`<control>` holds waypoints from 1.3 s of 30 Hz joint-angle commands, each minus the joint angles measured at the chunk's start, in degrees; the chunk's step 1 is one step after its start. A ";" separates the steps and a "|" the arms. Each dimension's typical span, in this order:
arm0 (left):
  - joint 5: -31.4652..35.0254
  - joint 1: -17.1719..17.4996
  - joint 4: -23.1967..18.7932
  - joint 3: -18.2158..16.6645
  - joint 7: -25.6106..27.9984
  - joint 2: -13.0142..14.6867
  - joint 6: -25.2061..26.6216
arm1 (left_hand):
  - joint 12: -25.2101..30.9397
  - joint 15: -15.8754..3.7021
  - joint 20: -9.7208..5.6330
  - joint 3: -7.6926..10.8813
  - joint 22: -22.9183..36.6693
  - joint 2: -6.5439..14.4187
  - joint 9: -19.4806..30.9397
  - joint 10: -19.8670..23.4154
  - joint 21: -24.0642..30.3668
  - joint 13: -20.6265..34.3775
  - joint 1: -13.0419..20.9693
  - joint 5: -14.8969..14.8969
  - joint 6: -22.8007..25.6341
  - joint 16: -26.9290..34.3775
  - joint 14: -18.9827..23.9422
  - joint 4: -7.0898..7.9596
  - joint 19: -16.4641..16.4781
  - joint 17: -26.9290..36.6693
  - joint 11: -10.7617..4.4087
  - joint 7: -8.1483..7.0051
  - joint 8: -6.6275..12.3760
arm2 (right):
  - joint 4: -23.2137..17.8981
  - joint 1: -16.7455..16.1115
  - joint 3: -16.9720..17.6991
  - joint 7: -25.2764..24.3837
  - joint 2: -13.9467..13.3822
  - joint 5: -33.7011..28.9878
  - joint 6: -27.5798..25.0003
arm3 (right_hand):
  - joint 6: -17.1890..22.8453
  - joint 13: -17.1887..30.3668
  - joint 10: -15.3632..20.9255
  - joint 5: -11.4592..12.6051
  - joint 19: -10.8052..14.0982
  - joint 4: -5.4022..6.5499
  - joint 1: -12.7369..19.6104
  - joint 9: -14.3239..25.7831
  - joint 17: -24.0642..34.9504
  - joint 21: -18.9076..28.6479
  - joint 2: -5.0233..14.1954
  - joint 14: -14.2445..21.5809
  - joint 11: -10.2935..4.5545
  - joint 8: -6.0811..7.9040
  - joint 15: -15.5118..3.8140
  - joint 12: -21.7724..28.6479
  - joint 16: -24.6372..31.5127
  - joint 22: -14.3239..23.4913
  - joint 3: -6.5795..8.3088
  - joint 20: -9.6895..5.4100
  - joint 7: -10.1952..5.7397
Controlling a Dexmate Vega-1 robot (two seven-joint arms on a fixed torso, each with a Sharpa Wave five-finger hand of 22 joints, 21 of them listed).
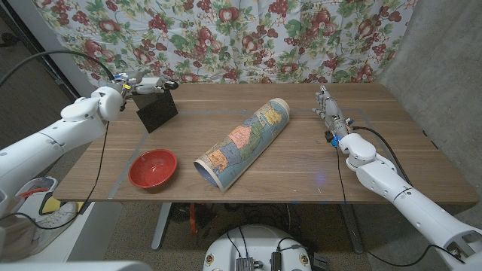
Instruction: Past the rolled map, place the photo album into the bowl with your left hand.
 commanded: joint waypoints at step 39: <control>1.91 -10.98 10.00 5.51 -10.76 -4.14 -7.47 | 0.47 -0.67 -1.78 -0.81 -0.70 0.42 0.35 2.67 2.93 0.22 2.83 0.07 1.22 -0.53 2.07 -0.23 9.29 0.15 0.01 -0.13 -0.45 | 1.16 1.12 -0.98 0.37 0.63 -0.18 -1.15 | 0.60 0.27 -0.11 0.45 -0.14 0.07 0.58 0.18 -0.04 0.13 0.03 -0.18 0.05 0.13 -0.16 -0.22 0.16 0.19 -0.29 0.11 -0.02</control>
